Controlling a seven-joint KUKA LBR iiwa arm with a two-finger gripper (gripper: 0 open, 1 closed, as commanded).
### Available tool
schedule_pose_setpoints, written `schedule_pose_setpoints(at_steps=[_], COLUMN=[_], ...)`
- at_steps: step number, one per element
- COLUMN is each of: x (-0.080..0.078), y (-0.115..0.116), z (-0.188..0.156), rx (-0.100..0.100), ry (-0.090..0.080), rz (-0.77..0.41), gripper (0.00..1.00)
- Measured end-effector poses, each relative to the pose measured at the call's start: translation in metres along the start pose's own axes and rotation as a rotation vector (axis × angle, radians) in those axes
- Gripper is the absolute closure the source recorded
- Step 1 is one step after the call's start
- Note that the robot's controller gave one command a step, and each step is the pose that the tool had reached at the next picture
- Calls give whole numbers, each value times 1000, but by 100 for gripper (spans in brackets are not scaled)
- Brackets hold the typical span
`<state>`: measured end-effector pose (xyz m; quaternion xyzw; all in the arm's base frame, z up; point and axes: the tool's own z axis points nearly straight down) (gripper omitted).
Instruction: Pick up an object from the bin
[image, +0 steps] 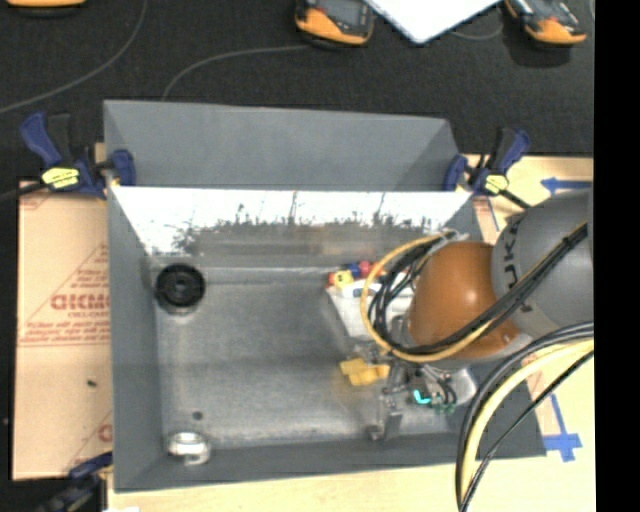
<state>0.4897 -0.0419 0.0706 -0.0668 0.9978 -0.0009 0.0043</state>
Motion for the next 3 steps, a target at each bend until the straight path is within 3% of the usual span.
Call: schedule_pose_setpoints(at_steps=[1,2,3], x=[0,0,-13], y=[0,0,21], z=[0,0,-153], rx=[0,1,2], ry=[0,1,-10], rz=[-2,-5,55], gripper=[0,100,100])
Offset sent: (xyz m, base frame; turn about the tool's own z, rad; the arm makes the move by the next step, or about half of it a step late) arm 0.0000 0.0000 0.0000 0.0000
